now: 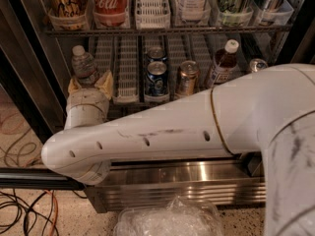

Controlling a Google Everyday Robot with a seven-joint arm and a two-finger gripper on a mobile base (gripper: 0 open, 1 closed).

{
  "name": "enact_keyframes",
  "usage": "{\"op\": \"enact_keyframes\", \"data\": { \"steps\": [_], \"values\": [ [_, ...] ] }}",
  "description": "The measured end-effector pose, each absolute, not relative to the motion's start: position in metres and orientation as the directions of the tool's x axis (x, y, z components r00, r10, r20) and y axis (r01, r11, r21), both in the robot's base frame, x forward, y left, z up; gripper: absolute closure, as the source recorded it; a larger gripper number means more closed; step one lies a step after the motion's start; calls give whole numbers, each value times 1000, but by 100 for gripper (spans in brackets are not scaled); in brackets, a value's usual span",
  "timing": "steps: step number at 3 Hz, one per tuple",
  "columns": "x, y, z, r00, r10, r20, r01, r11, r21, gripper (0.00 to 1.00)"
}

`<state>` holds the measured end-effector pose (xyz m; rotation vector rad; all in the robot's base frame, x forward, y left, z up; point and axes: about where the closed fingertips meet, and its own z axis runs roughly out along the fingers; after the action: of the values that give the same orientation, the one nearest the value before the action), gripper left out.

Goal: Pick water bottle from middle shelf of fridge

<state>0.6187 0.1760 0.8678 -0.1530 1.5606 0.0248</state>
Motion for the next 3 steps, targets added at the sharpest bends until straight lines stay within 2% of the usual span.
{"op": "enact_keyframes", "data": {
  "steps": [1, 2, 3],
  "values": [
    [634, 178, 862, 6, -78, -997, -108, 991, -78, 33],
    [645, 178, 853, -17, -78, -997, -102, 992, -76, 42],
    [645, 178, 853, -17, -78, -997, -102, 992, -76, 61]
  ]
}}
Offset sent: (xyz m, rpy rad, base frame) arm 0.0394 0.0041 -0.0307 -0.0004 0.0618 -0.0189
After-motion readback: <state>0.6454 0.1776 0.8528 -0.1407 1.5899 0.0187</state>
